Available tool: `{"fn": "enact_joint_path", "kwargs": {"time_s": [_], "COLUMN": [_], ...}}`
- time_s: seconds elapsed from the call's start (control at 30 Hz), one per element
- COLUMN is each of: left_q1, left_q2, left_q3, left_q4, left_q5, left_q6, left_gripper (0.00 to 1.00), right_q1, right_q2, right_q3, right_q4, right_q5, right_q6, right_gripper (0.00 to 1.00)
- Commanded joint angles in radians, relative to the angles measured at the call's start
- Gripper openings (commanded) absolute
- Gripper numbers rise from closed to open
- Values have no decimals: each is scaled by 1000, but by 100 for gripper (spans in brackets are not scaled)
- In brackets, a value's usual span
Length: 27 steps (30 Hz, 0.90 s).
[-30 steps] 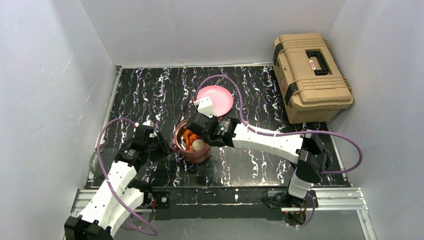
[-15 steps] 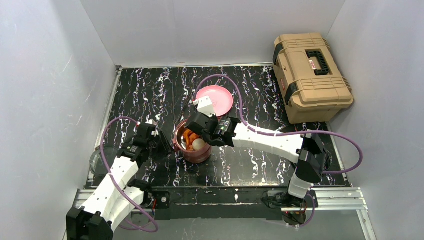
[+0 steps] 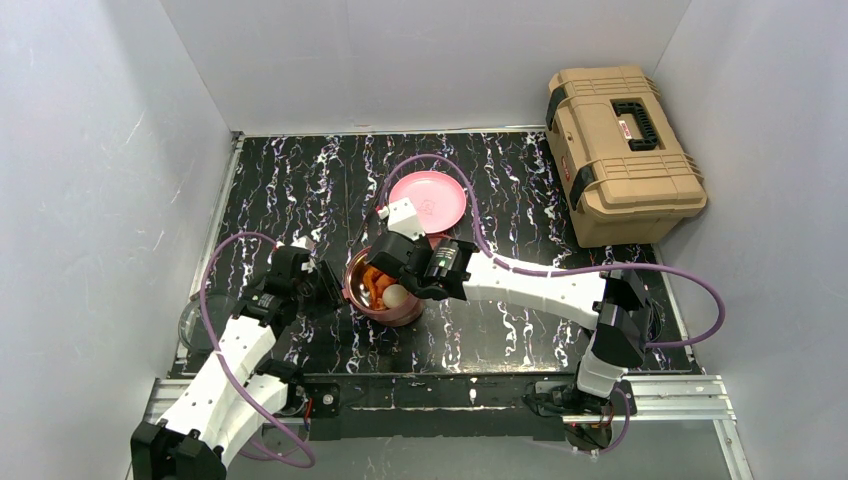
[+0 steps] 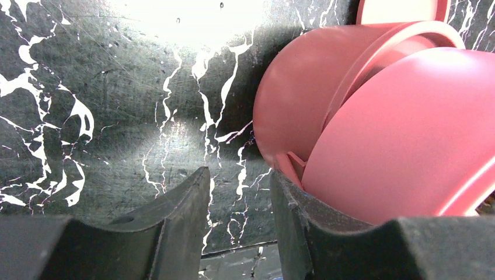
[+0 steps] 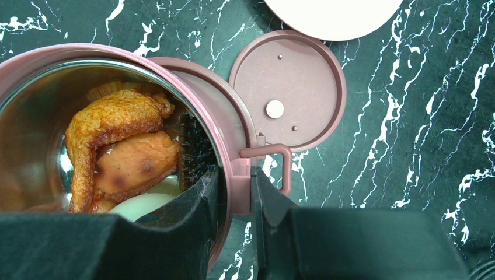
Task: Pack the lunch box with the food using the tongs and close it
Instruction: Close the fastener on the packing box.
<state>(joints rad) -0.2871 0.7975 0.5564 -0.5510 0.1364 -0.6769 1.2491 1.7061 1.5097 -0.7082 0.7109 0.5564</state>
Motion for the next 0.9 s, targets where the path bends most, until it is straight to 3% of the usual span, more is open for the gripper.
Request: {"fn": "enact_joint_path", "kwargs": {"time_s": [0.0, 0.37, 0.87], "left_q1": [-1, -1, -1], "left_q2": [-23, -1, 29], "left_q3": [34, 40, 27], "left_q4": [-30, -21, 1], "left_q5": [11, 29, 57], "left_q6": [14, 18, 34], "left_gripper": [41, 41, 38], "right_q1": [9, 5, -10], "right_q2": [-43, -29, -76], "right_q3": [40, 63, 46], "right_q4": [-13, -33, -6], "right_q5": [68, 136, 115], "right_q6": [-21, -20, -71], "right_gripper": [1, 1, 1]}}
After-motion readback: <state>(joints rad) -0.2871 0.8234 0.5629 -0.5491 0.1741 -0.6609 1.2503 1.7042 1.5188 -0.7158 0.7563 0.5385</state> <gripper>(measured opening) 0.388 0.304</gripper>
